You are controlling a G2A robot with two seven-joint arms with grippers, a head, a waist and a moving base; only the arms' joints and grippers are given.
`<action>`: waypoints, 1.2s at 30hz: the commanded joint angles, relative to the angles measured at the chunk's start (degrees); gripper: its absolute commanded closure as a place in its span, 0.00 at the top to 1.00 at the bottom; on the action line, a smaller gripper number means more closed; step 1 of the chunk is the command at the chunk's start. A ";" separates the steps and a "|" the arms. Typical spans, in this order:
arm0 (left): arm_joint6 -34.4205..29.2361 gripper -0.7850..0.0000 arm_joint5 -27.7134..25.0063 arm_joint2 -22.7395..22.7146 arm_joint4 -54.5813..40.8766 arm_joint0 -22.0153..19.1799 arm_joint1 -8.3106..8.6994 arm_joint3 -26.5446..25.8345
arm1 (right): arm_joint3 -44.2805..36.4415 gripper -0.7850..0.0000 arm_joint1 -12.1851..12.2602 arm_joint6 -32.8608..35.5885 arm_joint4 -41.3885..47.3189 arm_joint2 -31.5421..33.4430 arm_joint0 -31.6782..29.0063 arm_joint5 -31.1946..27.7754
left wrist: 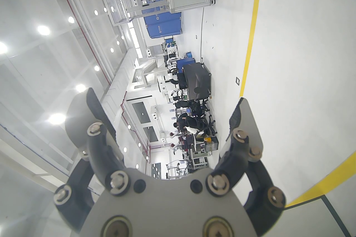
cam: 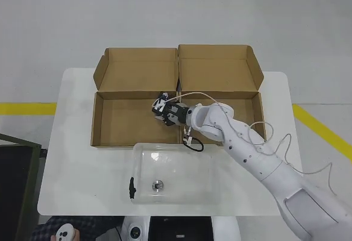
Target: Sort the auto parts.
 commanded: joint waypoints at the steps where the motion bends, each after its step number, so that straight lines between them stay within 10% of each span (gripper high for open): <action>1: 0.00 1.00 0.00 0.00 0.00 0.00 0.00 0.00 | 0.65 0.34 -0.31 0.12 -0.12 -0.15 0.07 0.21; 9: 0.00 1.00 0.00 0.00 0.00 0.00 0.00 0.00 | 2.32 0.50 -1.35 0.82 -1.34 -0.27 0.45 0.67; 17: 0.00 1.00 0.00 0.00 0.00 0.00 0.00 0.00 | -0.35 0.95 -1.21 2.52 -4.18 1.17 -0.49 1.17; 36: 0.00 1.00 0.00 0.00 0.00 0.00 0.00 0.00 | -26.96 0.92 3.78 9.99 -8.63 11.75 -15.10 -6.40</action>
